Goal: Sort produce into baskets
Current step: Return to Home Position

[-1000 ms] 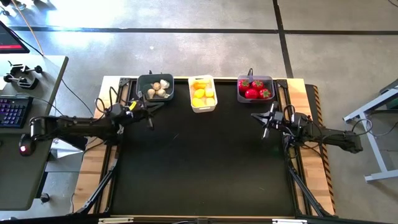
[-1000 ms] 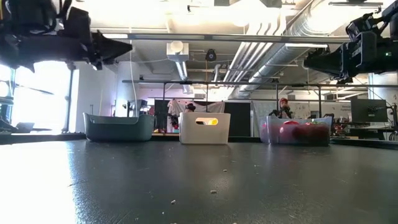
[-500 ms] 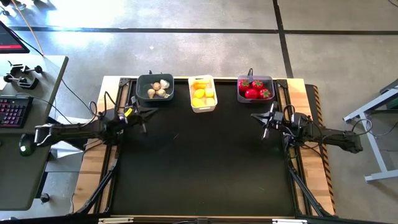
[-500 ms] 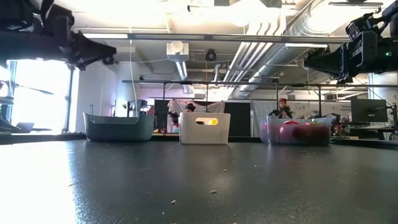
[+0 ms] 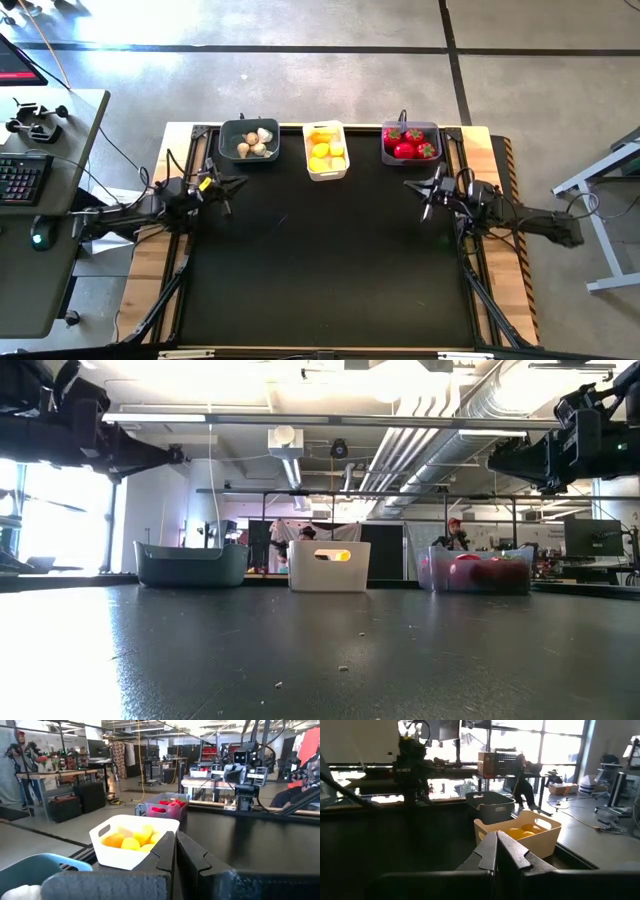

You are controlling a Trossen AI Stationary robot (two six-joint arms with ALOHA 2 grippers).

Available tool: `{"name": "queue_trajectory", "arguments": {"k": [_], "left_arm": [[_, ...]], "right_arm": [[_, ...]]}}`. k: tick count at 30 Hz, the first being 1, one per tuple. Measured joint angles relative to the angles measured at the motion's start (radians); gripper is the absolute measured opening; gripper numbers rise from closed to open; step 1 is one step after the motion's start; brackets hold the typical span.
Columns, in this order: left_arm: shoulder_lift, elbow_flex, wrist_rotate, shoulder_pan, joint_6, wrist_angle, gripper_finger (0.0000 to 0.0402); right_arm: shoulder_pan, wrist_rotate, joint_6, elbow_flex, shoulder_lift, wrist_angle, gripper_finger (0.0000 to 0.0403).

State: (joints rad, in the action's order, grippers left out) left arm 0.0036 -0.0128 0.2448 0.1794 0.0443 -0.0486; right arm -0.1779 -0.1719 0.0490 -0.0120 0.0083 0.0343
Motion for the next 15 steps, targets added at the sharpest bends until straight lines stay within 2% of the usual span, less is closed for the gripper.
{"name": "queue_trajectory", "arguments": {"k": [9,15], "left_arm": [[0.006,0.0,-0.023,0.014,-0.145,0.005,0.0],[0.011,0.0,-0.029,0.014,-0.125,0.007,0.0]], "right_arm": [[-0.062,0.006,-0.011,0.0,0.011,0.0,0.0],[-0.114,-0.018,0.009,0.0,0.012,0.002,0.0]]}}
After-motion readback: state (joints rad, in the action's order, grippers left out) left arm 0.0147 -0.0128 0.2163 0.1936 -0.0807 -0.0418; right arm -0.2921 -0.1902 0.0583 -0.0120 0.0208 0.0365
